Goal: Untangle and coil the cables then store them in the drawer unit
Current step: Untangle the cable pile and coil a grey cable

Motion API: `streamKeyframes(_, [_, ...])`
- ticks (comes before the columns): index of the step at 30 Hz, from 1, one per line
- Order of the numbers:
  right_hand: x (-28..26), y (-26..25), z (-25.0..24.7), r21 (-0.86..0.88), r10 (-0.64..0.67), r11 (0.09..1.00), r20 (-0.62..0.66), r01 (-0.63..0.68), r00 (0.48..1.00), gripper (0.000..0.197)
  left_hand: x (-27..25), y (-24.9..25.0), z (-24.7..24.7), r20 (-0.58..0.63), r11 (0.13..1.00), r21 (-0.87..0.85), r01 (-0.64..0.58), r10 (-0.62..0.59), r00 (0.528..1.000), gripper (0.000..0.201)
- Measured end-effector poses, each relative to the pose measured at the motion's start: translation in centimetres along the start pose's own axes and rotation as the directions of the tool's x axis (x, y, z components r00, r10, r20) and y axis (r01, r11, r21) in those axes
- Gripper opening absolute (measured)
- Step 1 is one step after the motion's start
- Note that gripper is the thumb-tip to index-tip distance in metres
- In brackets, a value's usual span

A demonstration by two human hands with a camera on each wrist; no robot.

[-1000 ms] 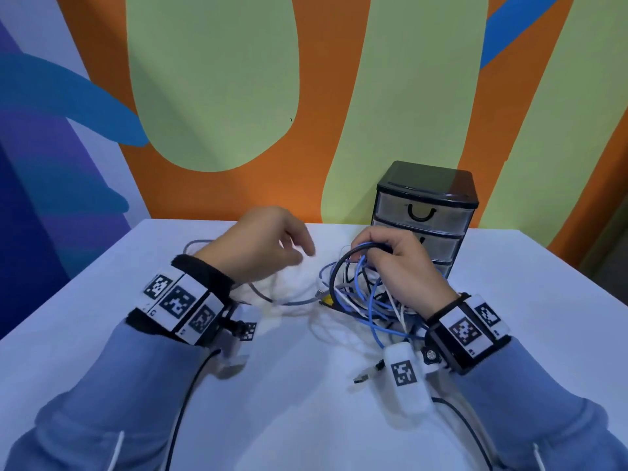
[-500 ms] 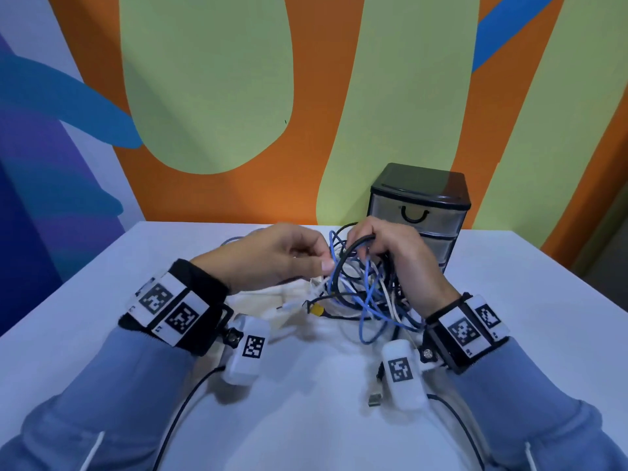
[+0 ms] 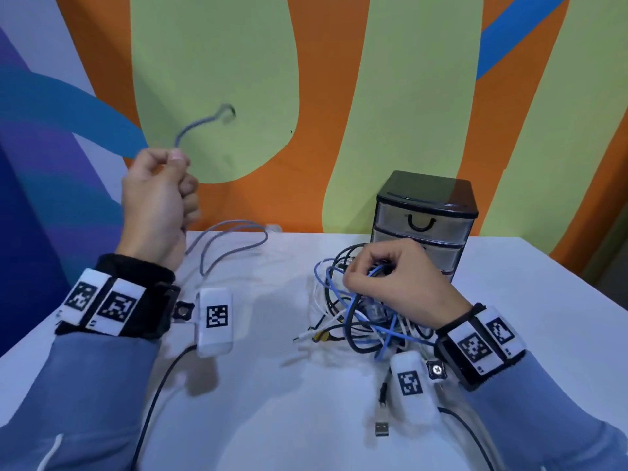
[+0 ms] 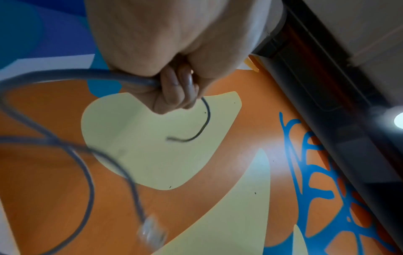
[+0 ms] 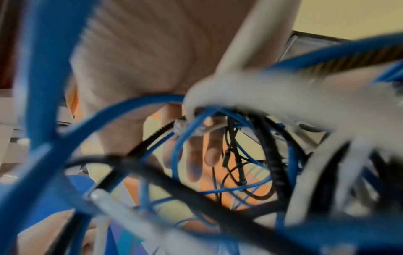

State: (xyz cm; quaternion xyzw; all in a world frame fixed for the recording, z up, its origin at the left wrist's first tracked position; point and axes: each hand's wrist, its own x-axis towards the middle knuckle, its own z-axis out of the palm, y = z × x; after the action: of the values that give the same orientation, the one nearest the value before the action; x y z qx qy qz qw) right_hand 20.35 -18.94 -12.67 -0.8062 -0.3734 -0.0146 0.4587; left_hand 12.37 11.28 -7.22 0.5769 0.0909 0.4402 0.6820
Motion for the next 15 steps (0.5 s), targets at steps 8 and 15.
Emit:
streamKeyframes(8, [0.3, -1.1, -0.4, 0.204, -0.077, 0.967, -0.335, 0.152, 0.939, 0.02, -1.9, 0.4, 1.4, 0.311, 0.878, 0.278, -0.39, 0.302, 0.901, 0.018])
streamKeyframes(15, [1.0, -5.2, -1.3, 0.215, -0.133, 0.959, -0.234, 0.185, 0.963, 0.03, -4.3, 1.9, 2.2, 0.558, 0.852, 0.198, -0.484, 0.308, 0.771, 0.013])
